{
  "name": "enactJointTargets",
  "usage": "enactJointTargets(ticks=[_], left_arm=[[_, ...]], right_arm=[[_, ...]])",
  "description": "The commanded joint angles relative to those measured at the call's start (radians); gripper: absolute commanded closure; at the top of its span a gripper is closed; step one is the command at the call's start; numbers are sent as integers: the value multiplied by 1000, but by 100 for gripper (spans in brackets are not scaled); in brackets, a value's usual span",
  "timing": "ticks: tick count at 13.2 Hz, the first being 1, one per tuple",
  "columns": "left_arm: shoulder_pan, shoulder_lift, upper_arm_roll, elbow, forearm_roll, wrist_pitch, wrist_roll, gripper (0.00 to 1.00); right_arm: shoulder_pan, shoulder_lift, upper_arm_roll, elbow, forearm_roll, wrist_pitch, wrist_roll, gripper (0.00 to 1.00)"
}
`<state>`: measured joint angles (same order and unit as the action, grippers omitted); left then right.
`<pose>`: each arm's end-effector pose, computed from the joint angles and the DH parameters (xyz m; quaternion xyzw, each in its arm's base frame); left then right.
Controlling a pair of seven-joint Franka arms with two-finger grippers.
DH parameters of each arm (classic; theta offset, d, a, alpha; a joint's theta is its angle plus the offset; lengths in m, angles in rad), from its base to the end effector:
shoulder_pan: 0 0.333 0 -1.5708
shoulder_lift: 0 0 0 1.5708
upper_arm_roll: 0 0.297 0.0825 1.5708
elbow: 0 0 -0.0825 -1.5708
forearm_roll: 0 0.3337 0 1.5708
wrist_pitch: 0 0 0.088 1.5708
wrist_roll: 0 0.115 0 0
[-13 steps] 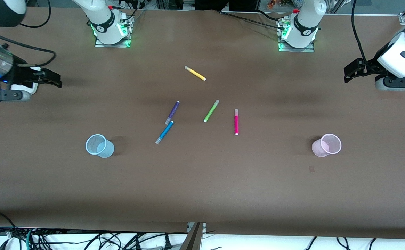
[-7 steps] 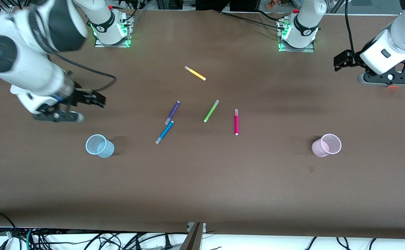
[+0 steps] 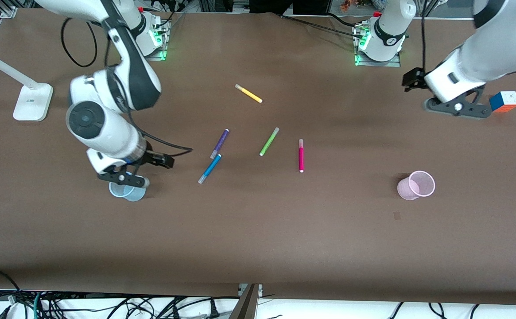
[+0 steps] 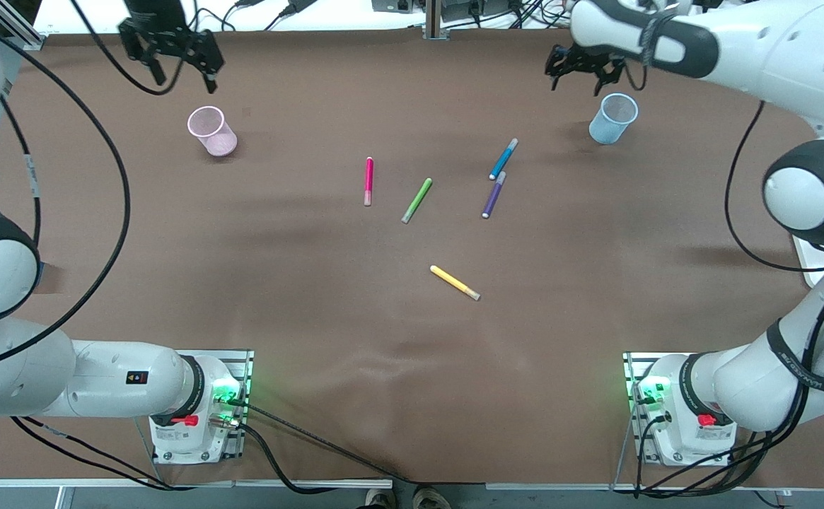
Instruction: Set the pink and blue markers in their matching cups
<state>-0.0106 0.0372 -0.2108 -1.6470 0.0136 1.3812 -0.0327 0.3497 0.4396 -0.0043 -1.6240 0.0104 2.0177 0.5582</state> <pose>0.4728 -0.1029 0.5353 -0.9842 0.0934 0.1489 0.0220 0.5800 0.2097 0.3625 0.9938 -0.1083 -0.0223 0.0067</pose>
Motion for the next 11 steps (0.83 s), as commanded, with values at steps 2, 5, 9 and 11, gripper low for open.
enactJointTargets(ticks=[2, 5, 9, 11], left_arm=[[1, 4, -5, -75, -11, 103, 17, 0], [3, -3, -33, -163, -12, 220, -1, 0], [3, -10, -77, -282, -12, 411, -49, 0], [0, 35, -108, -402, -12, 665, -97, 0]], right_arm=[[67, 105, -6, 21, 16, 116, 156, 1], [118, 189, -6, 22, 16, 232, 255, 1], [147, 267, -6, 22, 16, 323, 316, 3], [147, 289, -6, 22, 17, 335, 325, 4]])
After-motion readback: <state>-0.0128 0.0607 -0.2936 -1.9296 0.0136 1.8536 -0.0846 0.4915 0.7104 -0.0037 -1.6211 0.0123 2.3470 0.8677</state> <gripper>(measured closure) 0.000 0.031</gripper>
